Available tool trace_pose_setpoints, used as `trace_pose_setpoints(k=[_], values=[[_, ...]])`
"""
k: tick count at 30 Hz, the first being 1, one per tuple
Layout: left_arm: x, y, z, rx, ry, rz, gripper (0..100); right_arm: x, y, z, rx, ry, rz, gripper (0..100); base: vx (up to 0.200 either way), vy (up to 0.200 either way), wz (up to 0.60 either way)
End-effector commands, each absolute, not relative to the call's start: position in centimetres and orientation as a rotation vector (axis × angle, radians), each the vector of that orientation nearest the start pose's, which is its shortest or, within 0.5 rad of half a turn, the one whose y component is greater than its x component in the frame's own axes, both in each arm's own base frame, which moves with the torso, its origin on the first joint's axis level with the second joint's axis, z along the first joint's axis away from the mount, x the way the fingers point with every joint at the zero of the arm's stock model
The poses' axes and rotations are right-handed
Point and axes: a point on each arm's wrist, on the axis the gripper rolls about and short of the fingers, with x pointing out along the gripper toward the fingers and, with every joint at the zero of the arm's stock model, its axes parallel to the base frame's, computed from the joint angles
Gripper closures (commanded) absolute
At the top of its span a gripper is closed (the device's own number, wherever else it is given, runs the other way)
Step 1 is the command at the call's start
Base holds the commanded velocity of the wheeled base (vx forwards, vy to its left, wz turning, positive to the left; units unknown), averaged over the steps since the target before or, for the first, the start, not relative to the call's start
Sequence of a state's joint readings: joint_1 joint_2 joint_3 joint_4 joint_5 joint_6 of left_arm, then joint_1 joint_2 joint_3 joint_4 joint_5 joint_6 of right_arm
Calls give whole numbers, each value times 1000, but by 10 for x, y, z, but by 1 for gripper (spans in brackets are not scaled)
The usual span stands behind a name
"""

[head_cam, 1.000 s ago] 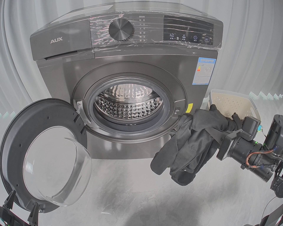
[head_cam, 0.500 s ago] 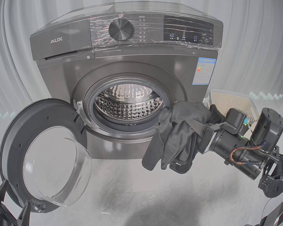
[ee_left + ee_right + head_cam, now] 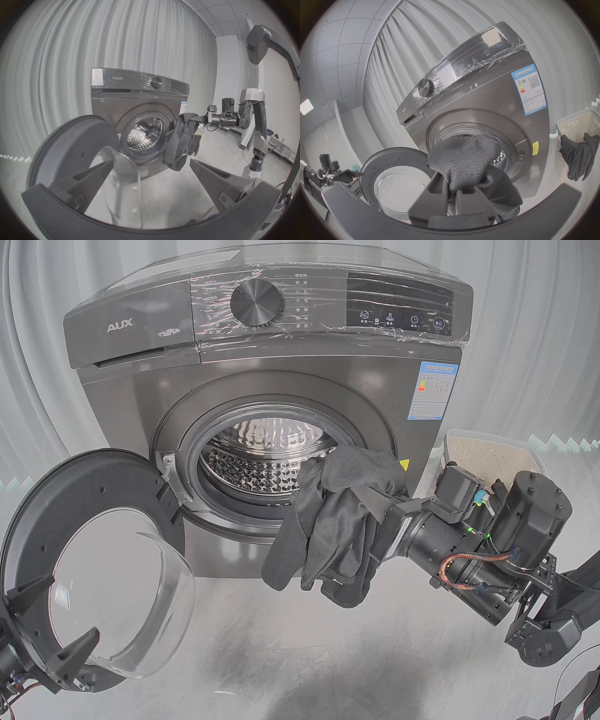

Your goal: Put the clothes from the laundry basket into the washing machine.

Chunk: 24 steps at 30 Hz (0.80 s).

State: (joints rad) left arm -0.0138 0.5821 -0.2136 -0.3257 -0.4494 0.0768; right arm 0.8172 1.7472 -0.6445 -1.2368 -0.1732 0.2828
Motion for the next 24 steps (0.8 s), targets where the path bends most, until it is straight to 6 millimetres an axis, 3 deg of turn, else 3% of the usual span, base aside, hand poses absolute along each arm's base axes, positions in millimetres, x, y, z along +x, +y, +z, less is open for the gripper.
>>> trace_pose_setpoints(k=[1, 9, 10, 24], values=[[104, -30, 162, 59, 192, -645, 0, 209, 229, 180, 337, -19, 682, 100, 0, 0, 0], [146, -65, 165, 60, 203, -690, 0, 211, 231, 176, 331, -9, 681, 100, 0, 0, 0], [160, -75, 165, 60, 193, -698, 0, 211, 231, 175, 330, -7, 680, 100, 0, 0, 0], [224, -121, 151, 56, 197, -662, 0, 211, 232, 175, 328, -6, 677, 100, 0, 0, 0]])
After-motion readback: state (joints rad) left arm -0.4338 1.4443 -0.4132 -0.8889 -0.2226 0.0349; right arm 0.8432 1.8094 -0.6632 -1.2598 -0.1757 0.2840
